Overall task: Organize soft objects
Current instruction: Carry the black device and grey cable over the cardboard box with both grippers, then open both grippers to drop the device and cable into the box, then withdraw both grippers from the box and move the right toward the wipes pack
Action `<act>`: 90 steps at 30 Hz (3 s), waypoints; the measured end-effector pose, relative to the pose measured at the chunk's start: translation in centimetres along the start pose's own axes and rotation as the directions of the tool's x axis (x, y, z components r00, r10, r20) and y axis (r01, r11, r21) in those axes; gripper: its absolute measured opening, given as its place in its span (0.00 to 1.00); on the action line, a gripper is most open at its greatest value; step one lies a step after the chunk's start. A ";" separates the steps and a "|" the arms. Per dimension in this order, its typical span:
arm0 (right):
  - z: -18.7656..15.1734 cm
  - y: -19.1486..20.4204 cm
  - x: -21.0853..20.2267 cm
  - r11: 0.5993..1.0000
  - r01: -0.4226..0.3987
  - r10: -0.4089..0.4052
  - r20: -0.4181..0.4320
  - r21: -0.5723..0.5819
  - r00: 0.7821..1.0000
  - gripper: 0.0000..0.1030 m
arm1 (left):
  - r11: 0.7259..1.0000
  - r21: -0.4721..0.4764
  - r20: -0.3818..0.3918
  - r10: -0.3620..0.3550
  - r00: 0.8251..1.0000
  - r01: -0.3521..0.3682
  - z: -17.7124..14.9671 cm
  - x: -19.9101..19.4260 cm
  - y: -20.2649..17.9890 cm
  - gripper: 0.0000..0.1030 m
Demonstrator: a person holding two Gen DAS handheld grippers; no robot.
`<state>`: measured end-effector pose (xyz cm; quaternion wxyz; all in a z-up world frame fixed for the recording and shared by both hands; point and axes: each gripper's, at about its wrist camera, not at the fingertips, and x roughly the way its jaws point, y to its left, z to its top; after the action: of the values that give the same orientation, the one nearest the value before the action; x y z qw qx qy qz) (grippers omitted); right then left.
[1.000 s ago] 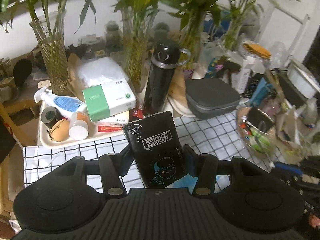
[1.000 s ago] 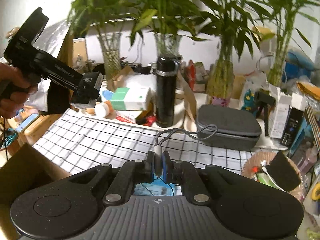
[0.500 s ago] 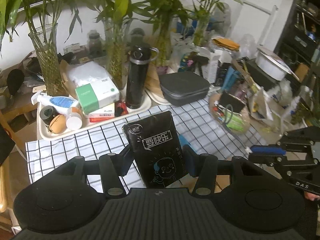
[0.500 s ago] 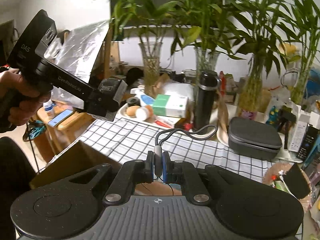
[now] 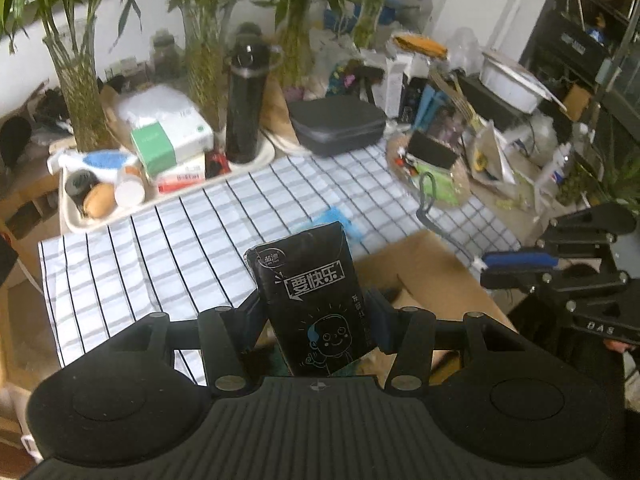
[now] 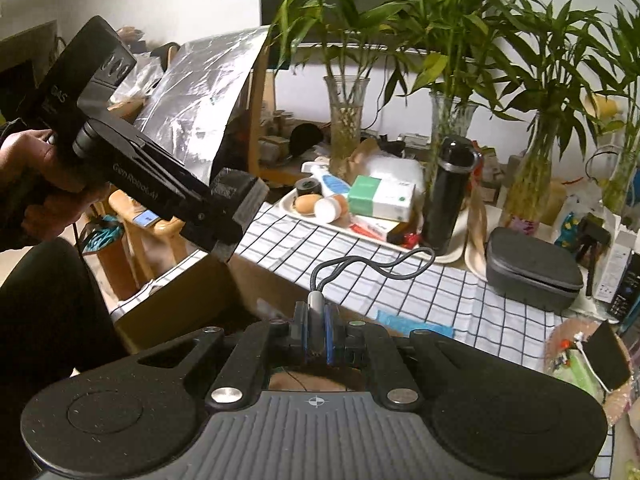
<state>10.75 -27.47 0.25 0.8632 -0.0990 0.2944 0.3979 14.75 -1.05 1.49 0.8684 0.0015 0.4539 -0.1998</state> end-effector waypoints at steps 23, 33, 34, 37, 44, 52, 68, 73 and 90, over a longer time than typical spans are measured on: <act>-2.9 1.9 -0.3 0.999 -0.034 0.034 -0.044 0.004 0.998 0.10 | 0.993 -0.092 -0.013 0.073 0.997 -0.074 -5.3 0.6 0.4 0.69; -2.3 2.1 -0.7 0.999 -0.037 0.037 -0.023 -0.006 0.999 0.10 | 0.989 -0.064 0.000 0.135 0.991 -0.134 -6.0 -0.1 -0.4 0.69; -2.2 2.1 -0.7 0.999 -0.042 0.042 -0.023 -0.005 0.999 0.10 | 0.989 -0.062 0.002 0.137 0.991 -0.137 -5.9 -0.2 -0.4 0.69; -2.6 2.1 0.1 0.998 -0.058 0.058 -0.061 0.005 0.996 0.10 | 0.988 -0.057 0.009 0.147 0.989 -0.147 -6.0 -0.4 -0.5 0.69; -3.8 1.4 1.9 0.999 -0.011 0.017 -0.115 0.051 0.993 0.96 | 0.990 -0.047 0.039 0.134 0.990 -0.132 -6.5 -1.3 -0.7 0.69; -4.3 0.7 1.8 0.997 0.039 -0.030 -0.133 0.066 0.991 1.00 | 0.993 -0.056 0.084 0.104 0.991 -0.100 -7.2 -2.3 -0.5 0.69; -4.8 -0.7 2.6 0.987 0.136 -0.120 -0.166 0.086 0.979 1.00 | 0.993 -0.060 0.078 0.106 0.991 -0.101 -7.2 -1.4 0.1 0.69; -4.9 -1.3 3.1 0.982 0.154 -0.133 -0.179 0.111 0.975 1.00 | 0.991 -0.079 0.055 0.111 0.992 -0.106 -6.8 -1.0 0.6 0.69; -3.2 -4.2 5.2 0.966 0.158 -0.123 -0.173 0.203 0.977 1.00 | 0.988 -0.122 0.048 0.102 0.994 -0.096 -4.5 0.4 2.8 0.69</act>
<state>15.18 -28.27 -5.64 0.8687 -0.0570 0.3960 0.2920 12.37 2.23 -1.94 0.8878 -0.0332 0.4406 -0.1290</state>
